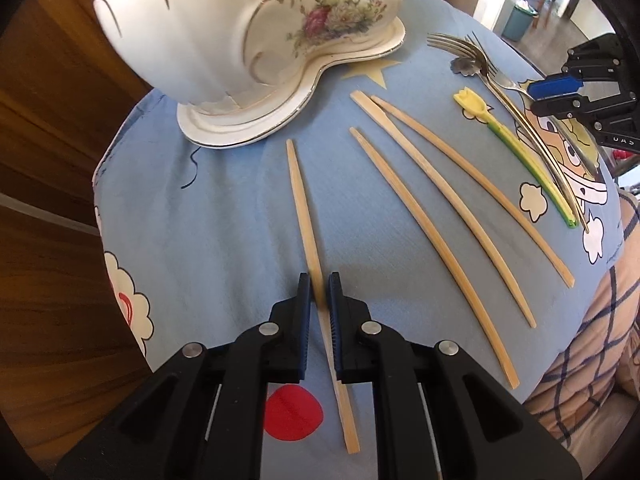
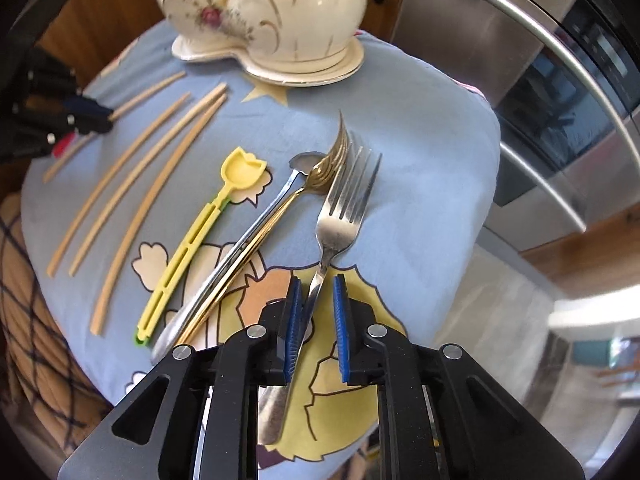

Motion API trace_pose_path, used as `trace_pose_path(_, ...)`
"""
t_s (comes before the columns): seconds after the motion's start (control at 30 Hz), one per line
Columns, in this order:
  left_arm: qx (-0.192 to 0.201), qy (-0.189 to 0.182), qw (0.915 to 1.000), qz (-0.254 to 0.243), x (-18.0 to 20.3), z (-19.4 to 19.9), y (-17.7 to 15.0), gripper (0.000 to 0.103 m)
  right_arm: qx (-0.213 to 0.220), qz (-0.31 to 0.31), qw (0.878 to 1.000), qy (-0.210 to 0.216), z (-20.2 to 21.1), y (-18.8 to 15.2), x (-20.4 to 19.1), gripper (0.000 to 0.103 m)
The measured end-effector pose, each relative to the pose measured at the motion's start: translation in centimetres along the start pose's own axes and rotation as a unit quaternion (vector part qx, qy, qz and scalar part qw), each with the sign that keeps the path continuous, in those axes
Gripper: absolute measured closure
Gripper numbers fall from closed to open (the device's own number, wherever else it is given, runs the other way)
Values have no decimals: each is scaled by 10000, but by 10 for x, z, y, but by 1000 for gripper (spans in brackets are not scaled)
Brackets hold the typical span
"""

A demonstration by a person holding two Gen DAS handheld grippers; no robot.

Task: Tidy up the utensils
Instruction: 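Lift chopstick over ceramic holder with left tool while right tool carries silver fork there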

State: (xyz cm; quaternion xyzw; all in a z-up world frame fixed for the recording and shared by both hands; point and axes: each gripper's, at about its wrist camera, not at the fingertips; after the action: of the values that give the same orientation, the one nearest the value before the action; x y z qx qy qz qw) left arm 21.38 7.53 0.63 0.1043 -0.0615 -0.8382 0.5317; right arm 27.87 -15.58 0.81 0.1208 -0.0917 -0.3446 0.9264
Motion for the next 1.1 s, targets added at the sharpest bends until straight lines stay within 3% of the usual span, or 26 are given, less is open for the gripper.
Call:
trace_pose_path(0.27,357,-251,9986,304,-17,6,-12,97,325,-488,9978,315,2,-7,11,94)
trace_pose_path(0.5,1046,-301,9921,616,-21,23,-43,97,741,-927,9916,514,13,-15,24,97)
trace_pose_path(0.7,2013,-516,9733,975,-24,57,-71,97,1380,-1365,9785,694,27,-26,40,97)
trace_pose_path(0.9,3133,-645,9408,1119,-18,95,-80,97,2119,-1389,9655,593,48,-34,25,97)
trace_pose_path(1.1,3749,-491,9163,1322,-14,121,-72,97,2678,-1419,9514,544,66,-37,17,97)
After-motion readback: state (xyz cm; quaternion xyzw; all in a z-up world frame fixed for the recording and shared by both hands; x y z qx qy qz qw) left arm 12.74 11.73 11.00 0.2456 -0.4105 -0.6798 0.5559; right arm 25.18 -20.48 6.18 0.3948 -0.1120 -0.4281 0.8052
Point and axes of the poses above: each gripper's, at about its wrist camera, not at the fingertips, and z roughly against the way its jaws point, x to its right, y to its top
